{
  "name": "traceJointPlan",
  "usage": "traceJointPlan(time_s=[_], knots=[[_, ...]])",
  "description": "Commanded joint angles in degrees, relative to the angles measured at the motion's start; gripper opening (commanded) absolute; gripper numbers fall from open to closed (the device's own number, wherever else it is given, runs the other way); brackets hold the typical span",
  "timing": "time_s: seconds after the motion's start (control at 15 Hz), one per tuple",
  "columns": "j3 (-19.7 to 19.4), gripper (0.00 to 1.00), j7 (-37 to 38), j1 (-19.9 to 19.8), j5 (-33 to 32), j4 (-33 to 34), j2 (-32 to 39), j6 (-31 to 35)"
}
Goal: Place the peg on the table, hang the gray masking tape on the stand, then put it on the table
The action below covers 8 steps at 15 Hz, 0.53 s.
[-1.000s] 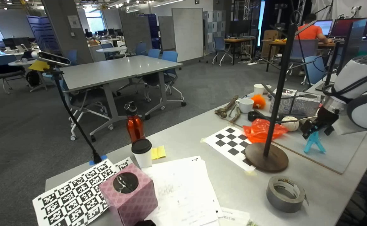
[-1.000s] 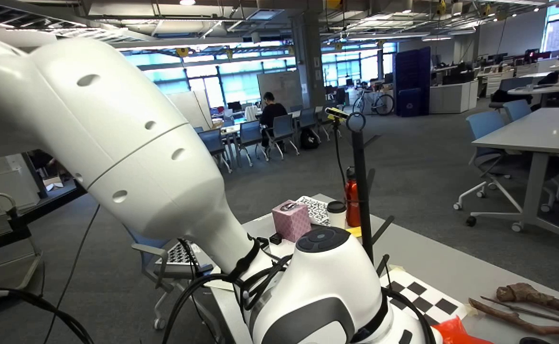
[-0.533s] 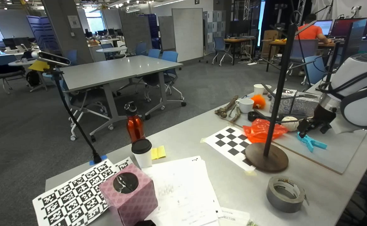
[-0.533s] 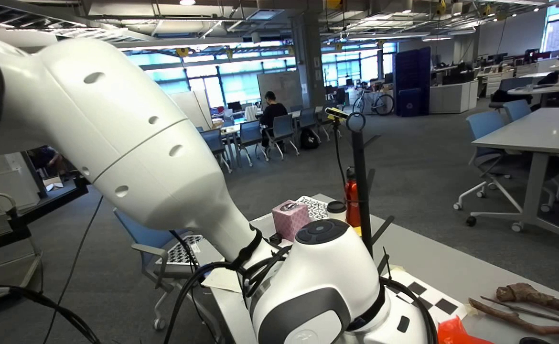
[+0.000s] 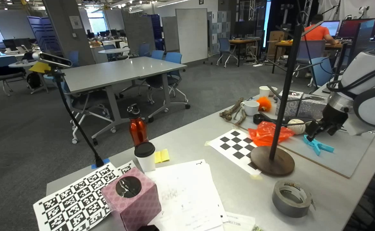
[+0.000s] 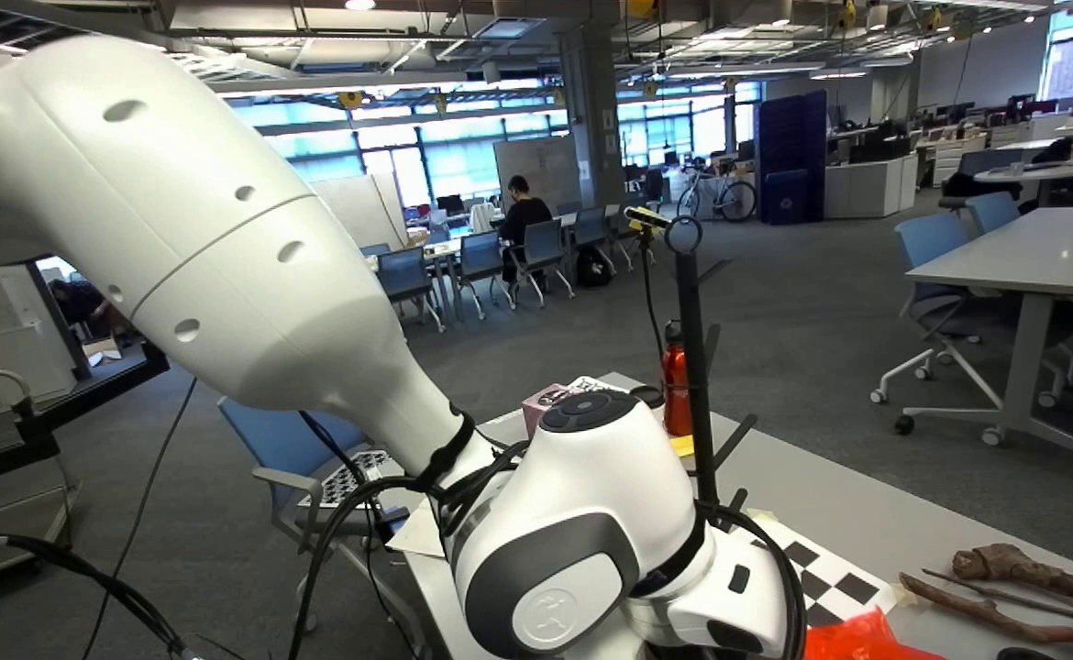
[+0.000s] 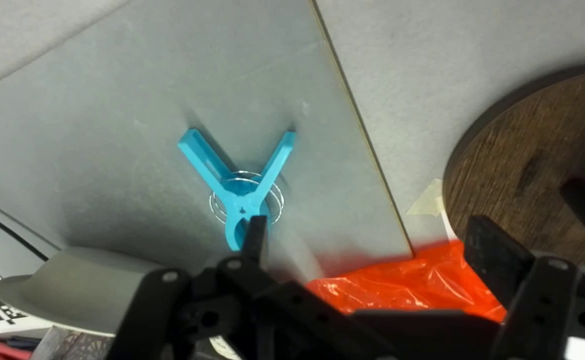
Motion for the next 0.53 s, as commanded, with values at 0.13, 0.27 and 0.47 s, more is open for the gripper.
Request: traceJointPlan(time_s=[0.13,0.27,0.47], knots=[[1.0,1.00,-5.1,0.7,1.5,-6.8,-6.8,-3.6],[2.4,1.00,-6.3,0.5,2.0,-8.7,-8.6,-4.0],[4.6,1.00,-7.7,0.4,3.0,-10.4,-10.8,-4.2]])
